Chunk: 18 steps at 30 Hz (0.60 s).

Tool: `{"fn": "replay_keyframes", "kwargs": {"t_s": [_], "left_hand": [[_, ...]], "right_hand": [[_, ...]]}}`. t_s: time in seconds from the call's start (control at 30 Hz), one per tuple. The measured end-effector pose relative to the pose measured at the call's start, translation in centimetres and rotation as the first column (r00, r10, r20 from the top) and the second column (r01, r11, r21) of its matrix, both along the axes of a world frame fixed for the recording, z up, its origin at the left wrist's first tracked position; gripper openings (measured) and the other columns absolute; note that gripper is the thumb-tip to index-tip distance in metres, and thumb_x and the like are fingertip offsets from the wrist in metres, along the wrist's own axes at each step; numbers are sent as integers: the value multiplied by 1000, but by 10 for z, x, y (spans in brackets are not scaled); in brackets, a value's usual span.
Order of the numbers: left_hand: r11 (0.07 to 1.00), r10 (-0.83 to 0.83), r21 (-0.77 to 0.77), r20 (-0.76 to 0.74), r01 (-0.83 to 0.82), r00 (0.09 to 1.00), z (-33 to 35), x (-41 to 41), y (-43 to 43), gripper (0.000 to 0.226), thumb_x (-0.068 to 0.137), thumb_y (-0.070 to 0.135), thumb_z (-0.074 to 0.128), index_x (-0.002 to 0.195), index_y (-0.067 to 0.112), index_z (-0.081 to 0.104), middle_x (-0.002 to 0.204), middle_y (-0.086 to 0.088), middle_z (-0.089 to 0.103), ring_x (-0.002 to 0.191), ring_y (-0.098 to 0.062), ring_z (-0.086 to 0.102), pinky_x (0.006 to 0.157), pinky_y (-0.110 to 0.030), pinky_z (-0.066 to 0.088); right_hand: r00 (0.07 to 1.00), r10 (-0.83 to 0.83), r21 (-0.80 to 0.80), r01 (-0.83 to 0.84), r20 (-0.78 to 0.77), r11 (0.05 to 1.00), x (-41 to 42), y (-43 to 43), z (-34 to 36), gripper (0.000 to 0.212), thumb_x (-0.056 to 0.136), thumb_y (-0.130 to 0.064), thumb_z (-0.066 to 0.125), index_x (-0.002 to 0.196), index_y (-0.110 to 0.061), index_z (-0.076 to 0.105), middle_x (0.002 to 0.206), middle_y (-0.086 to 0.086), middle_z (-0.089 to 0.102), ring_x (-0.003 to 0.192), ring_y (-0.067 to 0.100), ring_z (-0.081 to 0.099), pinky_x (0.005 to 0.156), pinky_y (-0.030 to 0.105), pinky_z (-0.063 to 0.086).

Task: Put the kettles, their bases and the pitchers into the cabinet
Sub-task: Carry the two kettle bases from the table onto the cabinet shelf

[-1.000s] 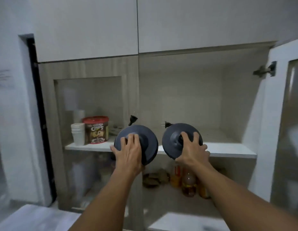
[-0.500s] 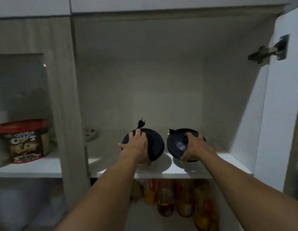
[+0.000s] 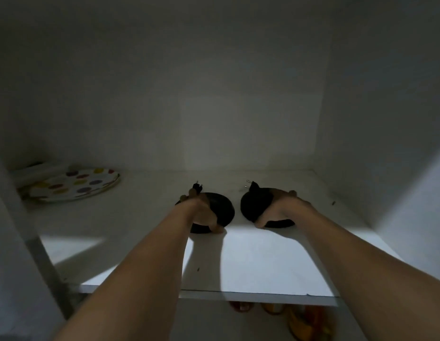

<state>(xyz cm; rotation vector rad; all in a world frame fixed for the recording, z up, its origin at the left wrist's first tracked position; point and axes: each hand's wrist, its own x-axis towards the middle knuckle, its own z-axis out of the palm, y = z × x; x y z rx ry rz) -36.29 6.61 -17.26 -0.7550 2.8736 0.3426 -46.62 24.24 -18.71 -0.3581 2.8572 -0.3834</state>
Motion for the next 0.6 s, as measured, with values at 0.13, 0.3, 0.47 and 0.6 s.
{"fn": "replay_keyframes", "kwargs": {"t_s": [0.13, 0.3, 0.47, 0.6], "left_hand": [[1000, -5, 15, -202, 8, 979, -21, 5, 2, 113, 66, 57, 76, 152, 16, 15, 151, -8, 22, 140, -35, 26, 112, -48, 35], [997, 6, -69, -444, -41, 896, -33, 63, 29, 103, 77, 45, 72, 154, 19, 8, 157, -1, 14, 144, -30, 19, 109, -66, 26], [974, 36, -162, -573, -156, 819, -17, 173, 55, 85, 92, 42, 56, 155, 18, 4, 162, 1, 5, 149, -26, 9, 109, -71, 14], [946, 100, -189, -604, -265, 791, -14, 290, 72, 84, 94, 46, 50, 155, 18, 0, 163, 2, -1, 151, -27, 0, 109, -72, 8]], "right_hand": [[996, -81, -108, 76, -41, 991, 18, 5, -4, 125, 27, -72, 73, 142, -46, 33, 147, 1, 39, 135, 34, 38, 105, 51, 40], [973, -122, -179, 87, -197, 980, 93, 20, -5, 89, 73, -56, 72, 147, -43, 23, 155, 9, 17, 135, 46, 28, 101, 61, 38], [949, 13, -207, -82, -316, 975, 190, 19, 0, 76, 90, -51, 59, 152, -37, 19, 163, 10, 7, 141, 50, 19, 109, 66, 26], [918, 126, -233, -226, -377, 946, 297, 15, -2, 73, 90, -57, 54, 152, -39, 20, 164, 7, 7, 142, 48, 20, 108, 65, 27]]}}
